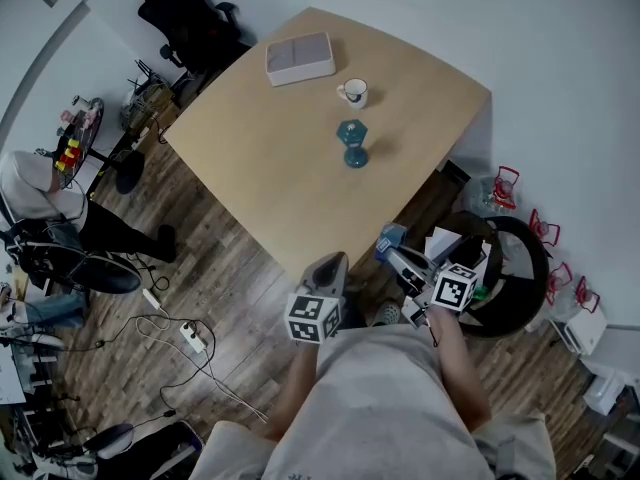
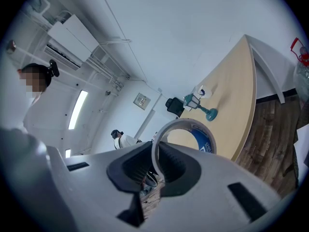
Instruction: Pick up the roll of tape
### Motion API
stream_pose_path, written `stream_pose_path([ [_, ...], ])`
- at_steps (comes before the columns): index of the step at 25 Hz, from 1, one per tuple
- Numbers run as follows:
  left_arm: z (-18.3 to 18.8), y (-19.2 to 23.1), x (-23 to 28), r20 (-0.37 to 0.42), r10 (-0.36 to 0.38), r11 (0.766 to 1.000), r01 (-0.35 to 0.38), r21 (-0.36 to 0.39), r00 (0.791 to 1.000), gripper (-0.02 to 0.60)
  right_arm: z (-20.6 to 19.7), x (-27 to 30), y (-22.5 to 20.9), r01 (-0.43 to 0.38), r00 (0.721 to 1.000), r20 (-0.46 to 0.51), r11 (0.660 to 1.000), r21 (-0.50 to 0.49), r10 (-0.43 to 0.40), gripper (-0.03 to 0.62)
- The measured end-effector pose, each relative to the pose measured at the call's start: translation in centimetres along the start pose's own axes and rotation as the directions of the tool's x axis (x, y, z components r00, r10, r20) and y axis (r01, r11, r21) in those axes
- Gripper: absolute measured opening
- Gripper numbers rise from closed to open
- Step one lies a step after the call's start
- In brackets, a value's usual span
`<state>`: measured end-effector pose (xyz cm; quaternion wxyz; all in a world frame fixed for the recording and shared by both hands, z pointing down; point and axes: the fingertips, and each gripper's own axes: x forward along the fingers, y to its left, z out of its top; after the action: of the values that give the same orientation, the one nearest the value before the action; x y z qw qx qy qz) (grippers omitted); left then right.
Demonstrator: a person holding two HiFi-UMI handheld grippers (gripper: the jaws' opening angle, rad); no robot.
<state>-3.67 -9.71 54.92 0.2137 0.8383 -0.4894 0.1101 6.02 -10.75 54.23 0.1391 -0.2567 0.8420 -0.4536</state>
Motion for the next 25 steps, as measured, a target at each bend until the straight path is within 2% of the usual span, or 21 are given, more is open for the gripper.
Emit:
stream_pose_path([
  [12,0.1,0.35,-0.37,0.005,0.004,1.0,-0.004,0.0,1.0,0.005,-0.25,0.71,0.76,-0.027,1.0,-0.009,1.0,0.007,0.027,0.046],
  [25,-0.4,0.32,-0.13,0.003,-0.003,1.0,0.003,-0.016,1.0,0.005,-0.25,0.09,-0.09,-0.004,1.0,0.009,1.0,0.027,0.004,0.045],
])
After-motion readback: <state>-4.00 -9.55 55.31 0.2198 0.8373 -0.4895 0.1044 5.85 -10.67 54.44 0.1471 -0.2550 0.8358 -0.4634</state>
